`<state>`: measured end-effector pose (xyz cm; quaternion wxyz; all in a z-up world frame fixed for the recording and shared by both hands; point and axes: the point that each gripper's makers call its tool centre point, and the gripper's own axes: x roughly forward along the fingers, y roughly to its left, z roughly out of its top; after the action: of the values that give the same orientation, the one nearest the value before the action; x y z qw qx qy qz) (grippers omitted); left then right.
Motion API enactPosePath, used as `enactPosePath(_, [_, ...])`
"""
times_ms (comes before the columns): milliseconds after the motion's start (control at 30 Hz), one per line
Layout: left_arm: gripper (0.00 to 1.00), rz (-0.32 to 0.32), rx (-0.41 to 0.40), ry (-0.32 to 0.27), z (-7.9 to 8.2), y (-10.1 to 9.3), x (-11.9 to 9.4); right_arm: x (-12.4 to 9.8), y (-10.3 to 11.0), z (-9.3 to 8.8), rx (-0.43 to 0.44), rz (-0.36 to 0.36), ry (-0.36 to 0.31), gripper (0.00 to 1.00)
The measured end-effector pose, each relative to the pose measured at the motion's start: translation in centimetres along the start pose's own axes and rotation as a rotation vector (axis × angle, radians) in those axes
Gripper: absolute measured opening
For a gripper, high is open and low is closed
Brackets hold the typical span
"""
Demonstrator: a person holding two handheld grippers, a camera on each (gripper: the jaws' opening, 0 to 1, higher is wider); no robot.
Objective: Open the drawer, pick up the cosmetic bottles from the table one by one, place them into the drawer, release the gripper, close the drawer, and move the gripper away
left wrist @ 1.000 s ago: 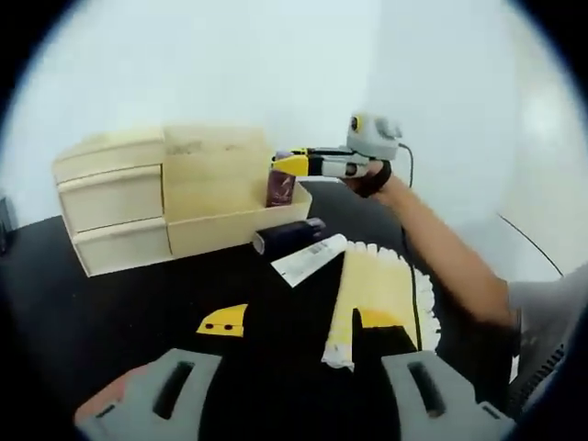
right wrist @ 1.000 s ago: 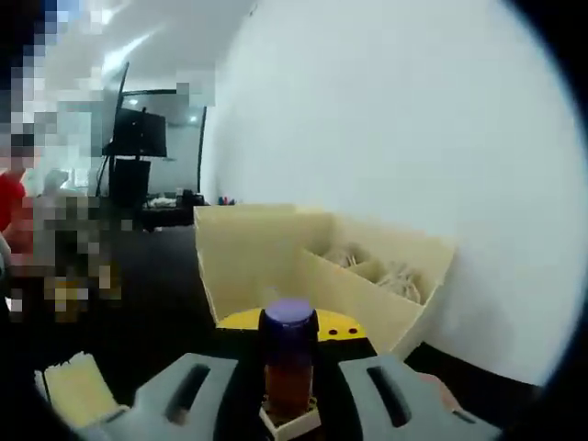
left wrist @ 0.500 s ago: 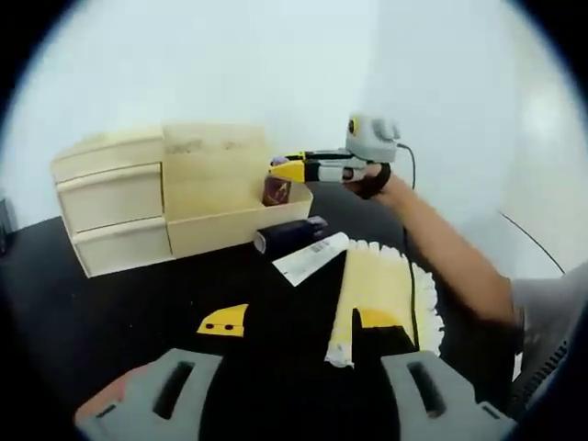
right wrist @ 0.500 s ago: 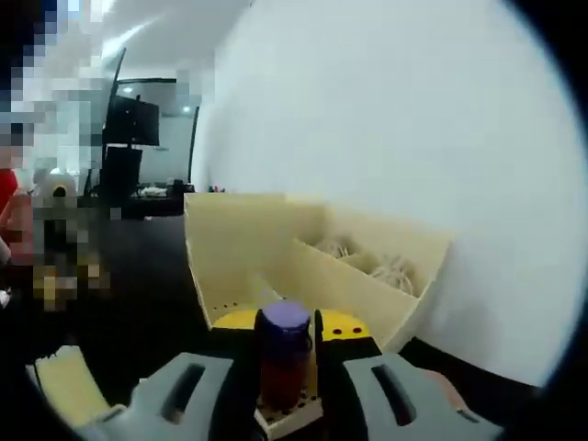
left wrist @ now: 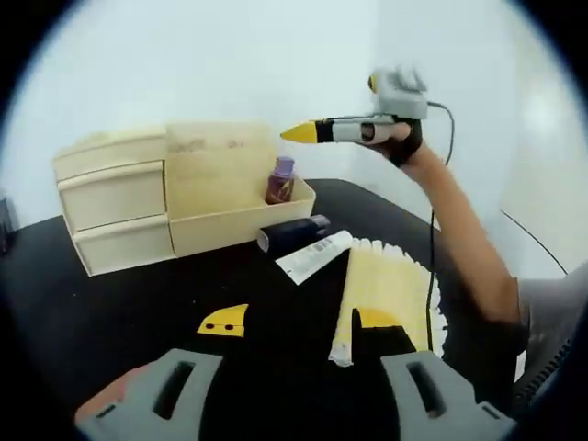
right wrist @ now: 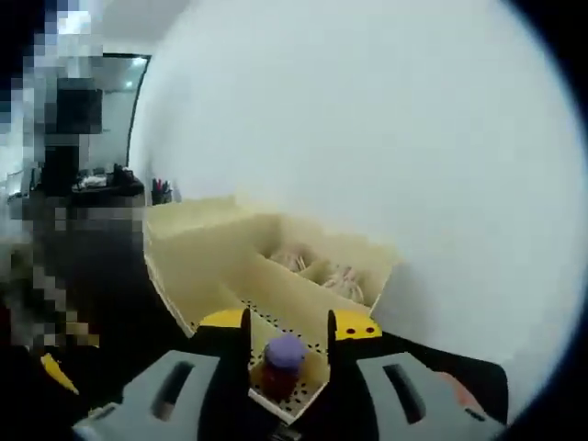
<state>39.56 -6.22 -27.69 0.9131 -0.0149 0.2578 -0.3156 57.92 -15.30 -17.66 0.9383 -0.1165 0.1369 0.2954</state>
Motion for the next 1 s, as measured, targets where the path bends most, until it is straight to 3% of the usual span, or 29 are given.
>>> enactPosePath(67, [0.38, 0.002, -0.001, -0.001, 0.0, 0.1, 0.0, 0.1, 0.7, -0.8, 0.038, -0.008, 0.065, 0.28])
enactPosePath(100, [0.38, 0.002, -0.002, 0.0, 0.1, 0.2, 0.0, 0.4, 0.9, -0.7, 0.03, -0.008, 0.062, 0.29])
enactPosePath(133, [0.38, 0.002, -0.003, -0.002, 0.1, 0.2, 0.0, 0.6, 0.6, -1.1, 0.05, -0.053, 0.085, 0.29])
enactPosePath(167, [0.38, 0.002, -0.003, -0.003, 0.1, 0.2, 0.0, 1.0, 0.3, -1.4, -0.035, -0.08, 0.096, 0.29])
enactPosePath(233, [0.38, 0.002, -0.002, -0.003, 0.1, 0.2, 0.0, 1.4, 0.4, -2.1, -0.071, -0.09, 0.114, 0.29])
enactPosePath(433, [0.38, 0.008, 0.004, -0.001, -0.1, 0.2, 0.0, 1.4, -0.4, -3.3, -0.082, -0.157, 0.149, 0.28])
enactPosePath(533, [0.38, 0.009, 0.005, 0.0, -0.2, 0.1, 0.0, 1.7, -0.1, -3.5, -0.019, -0.121, 0.146, 0.27])
enactPosePath(633, [0.38, 0.009, 0.009, 0.002, -0.3, 0.1, 0.1, 1.8, -0.8, -3.6, -0.05, -0.137, 0.136, 0.2])
enactPosePath(733, [0.37, 0.012, 0.015, 0.005, -0.4, 0.1, 0.2, 1.9, -0.9, -3.4, -0.022, -0.11, 0.115, 0.15])
enactPosePath(1000, [0.37, 0.01, 0.016, 0.006, -0.5, 0.0, 0.2, 2.0, -0.7, -3.3, -0.109, -0.012, 0.094, 0.14])
